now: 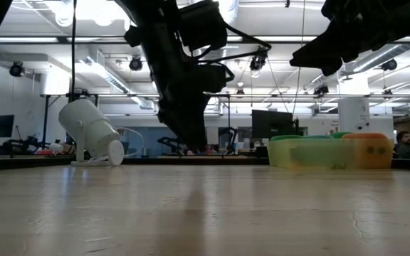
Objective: Pick & Place Dice
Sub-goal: Put the small red dice into the yellow bin
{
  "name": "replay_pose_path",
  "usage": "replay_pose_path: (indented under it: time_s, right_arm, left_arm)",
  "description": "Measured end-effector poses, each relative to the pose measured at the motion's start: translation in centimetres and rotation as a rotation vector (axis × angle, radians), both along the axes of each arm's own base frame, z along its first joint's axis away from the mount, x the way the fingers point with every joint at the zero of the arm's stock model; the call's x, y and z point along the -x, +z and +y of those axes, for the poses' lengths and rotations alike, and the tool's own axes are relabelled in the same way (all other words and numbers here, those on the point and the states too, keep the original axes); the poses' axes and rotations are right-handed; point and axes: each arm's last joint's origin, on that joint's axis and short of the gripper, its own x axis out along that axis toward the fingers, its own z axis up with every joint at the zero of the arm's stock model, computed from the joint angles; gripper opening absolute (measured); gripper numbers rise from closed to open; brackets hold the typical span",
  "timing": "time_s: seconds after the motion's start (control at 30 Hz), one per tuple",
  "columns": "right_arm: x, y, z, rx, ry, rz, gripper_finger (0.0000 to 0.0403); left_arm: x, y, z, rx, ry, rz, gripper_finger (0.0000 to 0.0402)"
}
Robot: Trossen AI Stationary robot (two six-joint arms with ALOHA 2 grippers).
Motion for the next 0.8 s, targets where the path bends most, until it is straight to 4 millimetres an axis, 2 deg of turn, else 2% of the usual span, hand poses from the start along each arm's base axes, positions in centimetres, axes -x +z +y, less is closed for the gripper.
replay_pose_path:
  time_s: [0.2,0.47,0.67,0.8]
  right_arm:
    - [-0.1,-0.3,0.0,0.035,0.011,0.015,0.0141]
    - [-0.4,-3.4,0.0,0.094,0.032,0.107,0.0134]
    - [-1.6,-4.0,0.6,0.312,0.200,0.084,0.0133]
    - [-2.2,-4.8,0.7,0.385,0.230,0.128,0.0133]
  left_arm:
    - [-0.3,0.1,0.0,-0.008,-0.019,-0.031,0.0218]
    - [-0.5,0.3,0.0,-0.035,-0.081,-0.059,0.0223]
    - [-0.7,0.4,0.0,-0.040,-0.090,-0.081,0.0215]
    - [-0.8,0.5,0.0,-0.040,-0.090,-0.093,0.0211]
